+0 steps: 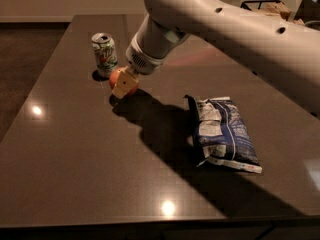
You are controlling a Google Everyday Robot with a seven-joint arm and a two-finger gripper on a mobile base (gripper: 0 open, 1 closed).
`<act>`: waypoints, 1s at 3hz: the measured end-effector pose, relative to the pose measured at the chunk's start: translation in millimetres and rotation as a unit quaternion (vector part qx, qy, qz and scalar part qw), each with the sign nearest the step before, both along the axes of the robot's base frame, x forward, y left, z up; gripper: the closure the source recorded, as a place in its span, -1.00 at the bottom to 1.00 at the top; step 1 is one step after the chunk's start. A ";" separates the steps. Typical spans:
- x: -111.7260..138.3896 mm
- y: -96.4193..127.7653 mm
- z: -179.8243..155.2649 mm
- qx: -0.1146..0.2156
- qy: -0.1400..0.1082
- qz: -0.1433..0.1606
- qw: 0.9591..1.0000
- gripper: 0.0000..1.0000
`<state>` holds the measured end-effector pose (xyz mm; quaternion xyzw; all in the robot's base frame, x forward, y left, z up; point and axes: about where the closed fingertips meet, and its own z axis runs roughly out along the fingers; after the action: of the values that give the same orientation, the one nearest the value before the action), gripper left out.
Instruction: Move apple near 7up can
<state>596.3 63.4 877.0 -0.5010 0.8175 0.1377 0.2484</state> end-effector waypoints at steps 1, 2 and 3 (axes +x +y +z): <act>33.3 -11.9 2.6 -0.001 -0.003 -0.031 1.000 1.00; 50.2 -14.3 0.8 -0.007 -0.012 -0.051 0.999 0.67; 58.0 -9.0 1.9 -0.010 -0.024 -0.058 0.998 0.21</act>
Offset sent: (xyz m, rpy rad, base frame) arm 0.0713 -0.0201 -0.0011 -0.0312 -0.0525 -0.1598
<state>654.4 54.3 878.9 -0.4582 0.8405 0.1022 0.2706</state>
